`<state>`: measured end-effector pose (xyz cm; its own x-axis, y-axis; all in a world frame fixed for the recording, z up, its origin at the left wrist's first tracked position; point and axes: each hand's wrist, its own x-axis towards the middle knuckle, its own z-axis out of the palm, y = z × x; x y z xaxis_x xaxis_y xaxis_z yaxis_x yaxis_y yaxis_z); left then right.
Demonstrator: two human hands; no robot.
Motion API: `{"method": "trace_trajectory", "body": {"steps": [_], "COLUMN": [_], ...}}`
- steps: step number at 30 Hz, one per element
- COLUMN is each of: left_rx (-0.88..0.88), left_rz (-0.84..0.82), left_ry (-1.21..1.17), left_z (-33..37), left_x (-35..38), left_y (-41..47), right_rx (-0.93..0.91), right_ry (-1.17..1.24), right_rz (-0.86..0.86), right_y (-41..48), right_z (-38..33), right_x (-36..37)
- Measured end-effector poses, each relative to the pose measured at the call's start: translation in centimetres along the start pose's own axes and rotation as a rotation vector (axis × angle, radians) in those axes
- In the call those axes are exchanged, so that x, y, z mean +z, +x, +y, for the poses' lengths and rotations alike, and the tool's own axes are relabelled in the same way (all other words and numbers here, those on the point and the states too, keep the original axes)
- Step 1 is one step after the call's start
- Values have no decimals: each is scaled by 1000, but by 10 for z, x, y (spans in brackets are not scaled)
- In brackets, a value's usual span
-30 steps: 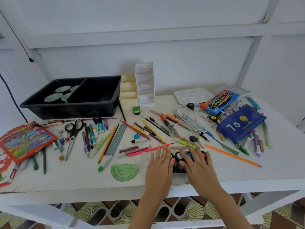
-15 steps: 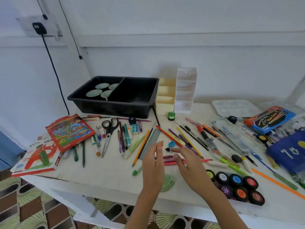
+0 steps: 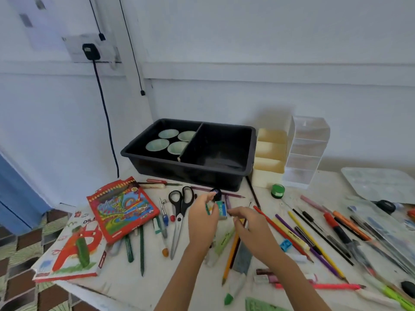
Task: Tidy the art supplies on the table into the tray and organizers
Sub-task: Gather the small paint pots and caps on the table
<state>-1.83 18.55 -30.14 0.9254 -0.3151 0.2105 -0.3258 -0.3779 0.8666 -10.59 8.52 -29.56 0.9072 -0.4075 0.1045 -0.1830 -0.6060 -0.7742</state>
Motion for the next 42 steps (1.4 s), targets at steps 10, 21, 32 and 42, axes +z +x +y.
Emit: {"method": "trace_trajectory", "body": {"steps": [10,21,32,42], "left_rx": [30,237,180,131], "left_rz": [-150,-52,-212,-231], "left_ry": [159,54,-196,-280], "left_z": [-31,2,21,62], "left_x": [22,30,33,63], "left_y": [51,31,-2,-80], "right_rx": [125,567,426,316], "right_ry": [-18,-266,124,332], "right_rz": [148,573,675,612], "right_y": [28,68,40,-65], "right_z": [25,71,75,54], "right_x": [-7,-43,-55,-97]}}
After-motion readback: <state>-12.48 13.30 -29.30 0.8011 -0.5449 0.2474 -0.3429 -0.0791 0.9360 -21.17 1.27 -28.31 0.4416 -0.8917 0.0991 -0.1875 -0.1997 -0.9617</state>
